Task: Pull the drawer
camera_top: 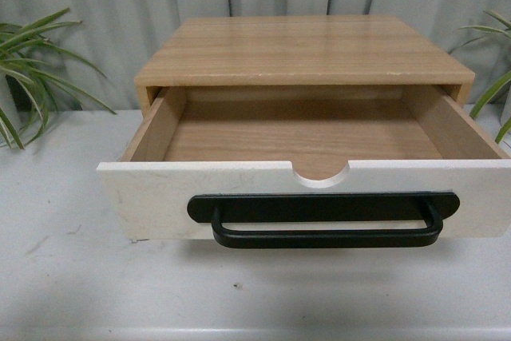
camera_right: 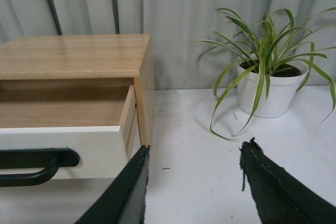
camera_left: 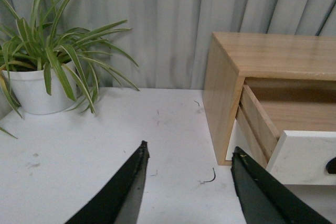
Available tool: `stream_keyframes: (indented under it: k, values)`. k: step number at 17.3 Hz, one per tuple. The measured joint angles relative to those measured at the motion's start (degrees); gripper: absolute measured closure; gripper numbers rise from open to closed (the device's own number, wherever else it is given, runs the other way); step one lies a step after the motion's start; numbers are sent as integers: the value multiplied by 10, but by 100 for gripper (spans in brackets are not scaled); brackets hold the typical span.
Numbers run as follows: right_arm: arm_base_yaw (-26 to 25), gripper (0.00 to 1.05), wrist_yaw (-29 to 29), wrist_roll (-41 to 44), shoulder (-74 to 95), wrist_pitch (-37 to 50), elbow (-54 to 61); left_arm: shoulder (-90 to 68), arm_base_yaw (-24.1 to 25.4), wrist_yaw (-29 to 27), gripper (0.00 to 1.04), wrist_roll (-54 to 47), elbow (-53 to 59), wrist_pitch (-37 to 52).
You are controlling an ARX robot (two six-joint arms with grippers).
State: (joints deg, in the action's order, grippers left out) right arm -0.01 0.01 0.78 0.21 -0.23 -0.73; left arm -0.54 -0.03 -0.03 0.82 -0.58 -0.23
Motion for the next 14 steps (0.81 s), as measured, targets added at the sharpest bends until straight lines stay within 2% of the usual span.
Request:
stream_keyframes:
  k: [2, 5, 7, 14]
  values:
    - [0, 29, 0, 0, 0, 0, 0, 0, 0, 0, 29, 0, 0, 0]
    - [0, 5, 0, -1, 0, 0, 0, 0, 0, 0, 5, -1, 0, 0]
    - [0, 7, 0, -1, 0, 0, 0, 0, 0, 0, 7, -1, 0, 0]
    - [0, 6, 0, -1, 0, 0, 0, 0, 0, 0, 7, -1, 0, 0]
